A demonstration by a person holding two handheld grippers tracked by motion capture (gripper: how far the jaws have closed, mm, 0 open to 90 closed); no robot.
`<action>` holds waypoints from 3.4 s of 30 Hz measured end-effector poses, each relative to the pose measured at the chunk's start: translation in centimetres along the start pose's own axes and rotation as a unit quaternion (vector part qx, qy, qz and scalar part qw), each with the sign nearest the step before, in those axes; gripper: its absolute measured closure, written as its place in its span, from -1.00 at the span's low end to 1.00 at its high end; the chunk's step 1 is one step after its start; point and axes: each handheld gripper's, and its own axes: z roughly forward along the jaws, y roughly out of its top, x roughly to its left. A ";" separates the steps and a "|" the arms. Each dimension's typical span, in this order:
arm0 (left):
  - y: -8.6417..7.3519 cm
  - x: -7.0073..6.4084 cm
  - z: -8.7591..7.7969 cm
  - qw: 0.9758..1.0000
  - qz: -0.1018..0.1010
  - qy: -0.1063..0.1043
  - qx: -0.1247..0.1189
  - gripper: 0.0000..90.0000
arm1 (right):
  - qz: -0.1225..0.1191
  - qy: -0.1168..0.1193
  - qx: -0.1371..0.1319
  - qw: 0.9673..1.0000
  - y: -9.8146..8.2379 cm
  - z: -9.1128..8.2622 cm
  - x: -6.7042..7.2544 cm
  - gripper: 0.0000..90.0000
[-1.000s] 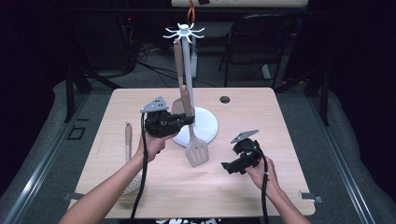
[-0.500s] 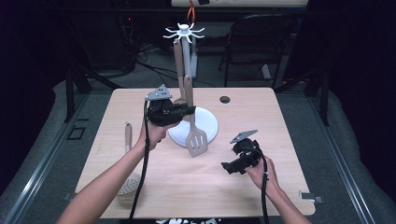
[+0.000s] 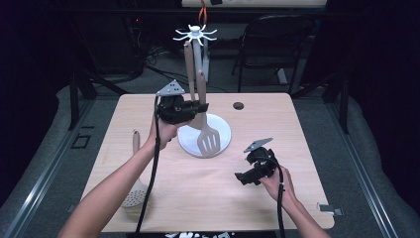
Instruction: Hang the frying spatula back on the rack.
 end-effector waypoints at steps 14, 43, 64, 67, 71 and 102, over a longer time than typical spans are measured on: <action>2.0 0.9 0.5 1.000 0.009 0.007 0.003 0.72 | -0.003 0.002 0.002 1.000 0.0 0.1 0.0 -0.93; 5.5 1.6 0.8 1.000 0.006 0.008 -0.009 0.72 | -0.007 0.007 0.001 1.000 0.0 0.3 0.1 -0.93; 5.4 2.8 1.4 0.998 -0.022 0.055 -0.006 0.71 | -0.010 0.013 0.007 1.000 0.0 0.5 0.2 -0.93; 5.3 2.4 1.4 0.997 -0.014 0.079 -0.008 0.70 | -0.011 0.020 0.009 1.000 0.0 0.6 0.3 -0.93; 5.2 1.8 1.5 0.995 0.006 0.104 -0.006 0.70 | -0.017 0.022 0.009 1.000 0.1 0.7 0.4 -0.93; 3.6 -0.3 -1.9 0.992 0.041 0.121 -0.002 0.56 | -0.023 0.021 0.021 0.999 0.1 0.9 0.6 -0.92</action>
